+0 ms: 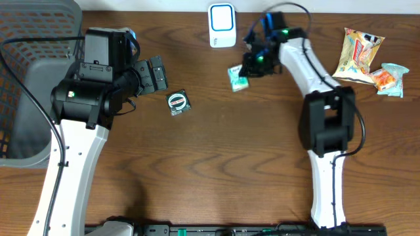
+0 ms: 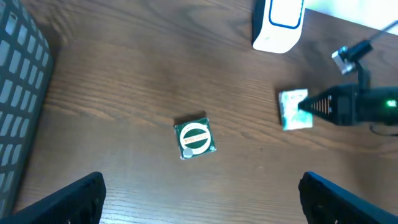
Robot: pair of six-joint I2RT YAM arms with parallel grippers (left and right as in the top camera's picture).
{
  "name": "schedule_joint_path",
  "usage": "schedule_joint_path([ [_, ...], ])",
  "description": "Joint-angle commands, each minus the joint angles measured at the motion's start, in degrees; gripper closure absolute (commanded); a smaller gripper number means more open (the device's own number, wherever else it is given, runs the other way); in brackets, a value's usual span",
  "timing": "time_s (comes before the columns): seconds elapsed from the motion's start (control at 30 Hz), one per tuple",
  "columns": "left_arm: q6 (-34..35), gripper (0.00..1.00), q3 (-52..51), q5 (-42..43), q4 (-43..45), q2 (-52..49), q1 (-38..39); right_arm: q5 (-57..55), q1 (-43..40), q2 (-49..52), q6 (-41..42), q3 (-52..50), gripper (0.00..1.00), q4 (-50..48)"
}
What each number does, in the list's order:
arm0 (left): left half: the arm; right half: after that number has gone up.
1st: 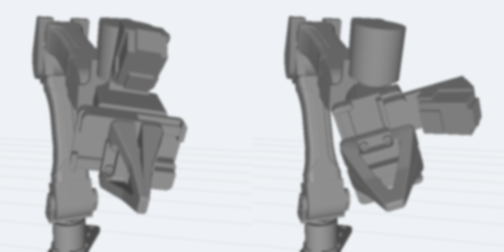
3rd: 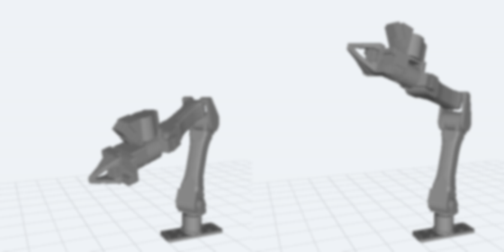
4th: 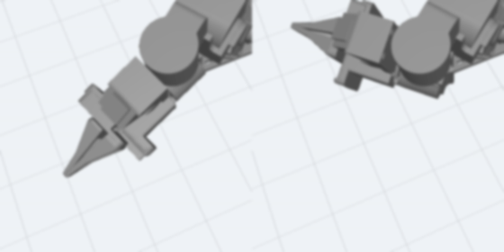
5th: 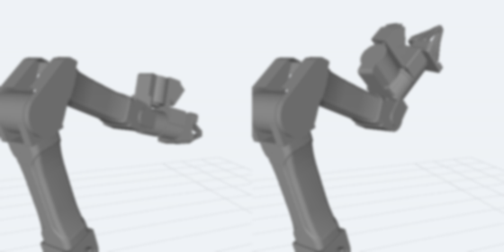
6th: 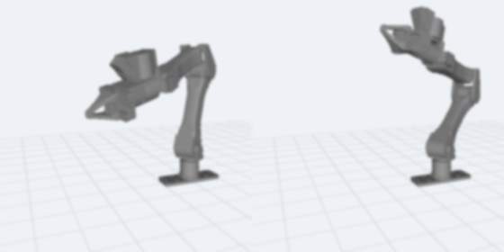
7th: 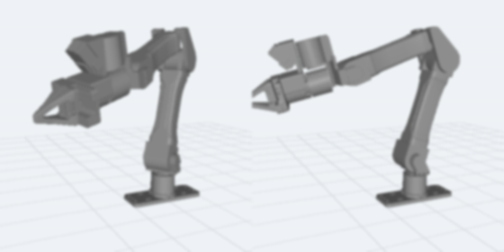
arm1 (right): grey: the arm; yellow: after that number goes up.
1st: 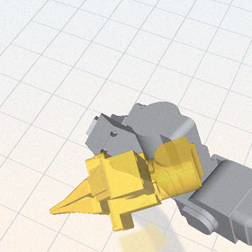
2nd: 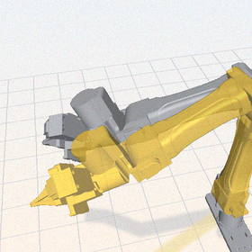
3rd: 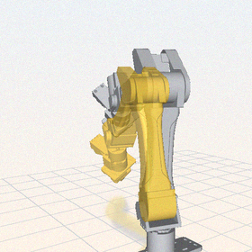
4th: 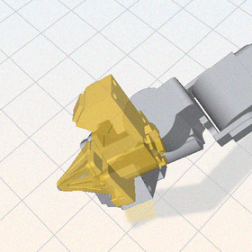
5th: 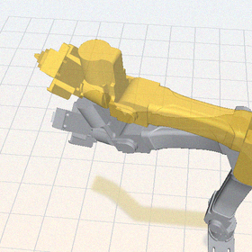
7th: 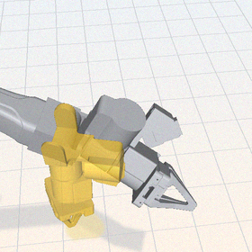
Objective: Scan the item barcode
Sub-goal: 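Carry the teal Kleenex pack to the back right corner and release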
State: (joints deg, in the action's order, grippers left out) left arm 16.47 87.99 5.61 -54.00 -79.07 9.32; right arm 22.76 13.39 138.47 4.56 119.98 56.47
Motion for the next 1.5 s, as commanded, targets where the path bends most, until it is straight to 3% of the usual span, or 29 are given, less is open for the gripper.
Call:
schedule_joint_path([
  [0.0, -0.4, 0.02, 0.4, -0.7, -0.2, 0.1, -0.1, -38.2, 4.6, -3.5, -9.2, 8.1, 0.99, -5.2],
  [0.1, -0.4, 0.02, 0.4, -0.7, -0.2, 0.1, -0.1, -45.1, 7.7, -3.4, -23.3, 8.2, 0.99, -14.5],
  [0.13, -0.4, 0.02, 0.4, -0.7, -0.2, 0.1, -0.1, -45.3, 9.2, -3.3, -32.5, 7.7, 0.99, -20.9],
  [0.2, -0.4, 0.02, 0.4, -0.7, -0.2, 0.1, -0.1, -45.2, 10.3, -3.3, -36.7, 7.1, 0.99, -27.8],
  [0.37, -0.4, 0.02, 0.4, -0.7, -0.2, 0.1, -0.1, -42.1, 10.6, -3.3, -37.7, 4.5, 0.99, -40.4],
  [0.5, -0.4, 0.02, 0.4, -0.7, -0.2, 0.1, -0.1, -31.2, 10.2, -3.2, -39.6, 2.0, 0.99, -44.7],
  [0.57, -0.4, 0.02, 0.4, -0.7, -0.2, 0.1, -0.1, -31.7, 10.2, -2.4, -41.6, 1.8, 0.99, -46.6],
  [0.77, -0.4, 0.02, 0.4, -0.7, -0.2, 0.1, -0.1, -36.4, 10.2, 0.7, -48.5, 1.8, 0.99, -46.7],
  [1.1, -0.4, 0.02, 0.4, -0.7, -0.2, 0.1, -0.1, -41.4, 8.6, -2.8, -45.7, 1.9, 0.99, -45.3],
  [1.27, -0.4, 0.02, 0.4, -0.7, -0.2, 0.1, -0.1, -42.6, 3.2, -7.8, -43.7, 1.9, 0.99, -35.9],
  [1.47, -0.4, 0.02, 0.4, -0.7, -0.2, 0.1, -0.1, -45.0, -11.1, -11.2, -29.6, 1.9, 0.99, -19.2],
])
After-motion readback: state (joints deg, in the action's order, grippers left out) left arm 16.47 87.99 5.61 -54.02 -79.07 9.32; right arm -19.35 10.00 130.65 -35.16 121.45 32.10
